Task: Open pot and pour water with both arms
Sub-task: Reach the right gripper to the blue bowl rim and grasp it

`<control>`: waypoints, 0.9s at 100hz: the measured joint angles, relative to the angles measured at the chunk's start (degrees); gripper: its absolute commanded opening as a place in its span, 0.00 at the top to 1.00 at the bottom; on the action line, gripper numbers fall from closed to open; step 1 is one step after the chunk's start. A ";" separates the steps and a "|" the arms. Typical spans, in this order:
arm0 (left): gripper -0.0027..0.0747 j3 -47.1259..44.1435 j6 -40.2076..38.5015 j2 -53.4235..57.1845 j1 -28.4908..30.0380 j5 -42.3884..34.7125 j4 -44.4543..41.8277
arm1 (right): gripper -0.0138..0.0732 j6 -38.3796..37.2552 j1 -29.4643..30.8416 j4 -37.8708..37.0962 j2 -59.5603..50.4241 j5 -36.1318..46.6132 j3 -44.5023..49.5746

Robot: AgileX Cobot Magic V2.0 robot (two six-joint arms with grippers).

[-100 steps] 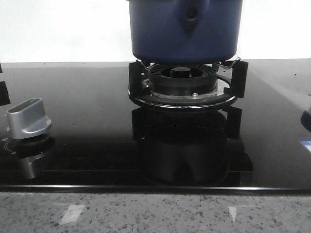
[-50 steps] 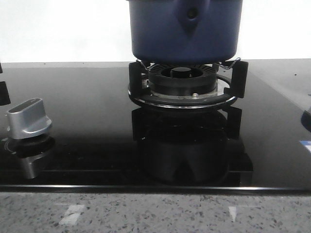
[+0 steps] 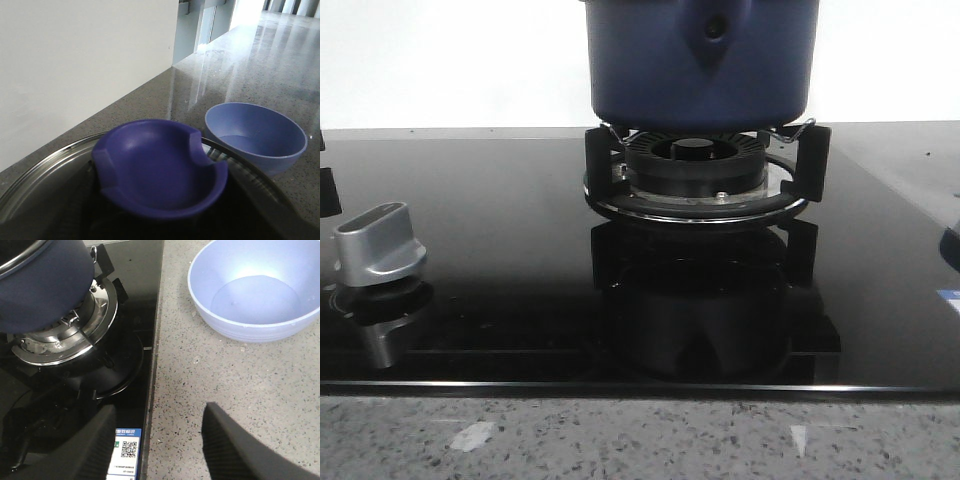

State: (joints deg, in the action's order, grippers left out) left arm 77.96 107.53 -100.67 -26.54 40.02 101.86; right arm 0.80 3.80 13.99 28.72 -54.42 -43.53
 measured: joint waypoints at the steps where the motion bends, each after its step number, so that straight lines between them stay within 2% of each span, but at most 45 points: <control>1: 0.53 0.00 0.00 0.00 0.00 0.00 0.00 | 0.44 0.00 0.00 0.00 0.00 0.00 0.00; 16: 0.66 0.00 0.97 0.00 0.00 0.00 -0.11 | 0.44 0.00 0.00 0.00 0.00 0.00 0.00; 26: 0.70 0.00 0.97 0.00 0.00 0.00 -0.11 | 0.44 0.00 0.00 0.00 0.00 0.00 0.00; 68: 0.70 0.00 1.00 0.34 0.00 0.44 -0.55 | 0.44 -0.06 0.00 -0.93 0.00 0.00 0.00; 90: 0.69 0.98 0.92 3.19 2.94 0.44 -1.24 | 0.44 -4.36 0.00 -9.34 3.03 -0.60 -1.56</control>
State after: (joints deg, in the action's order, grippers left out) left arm 78.94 108.45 -97.48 -23.60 40.46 100.62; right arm -3.56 3.80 4.65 31.75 -55.02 -45.09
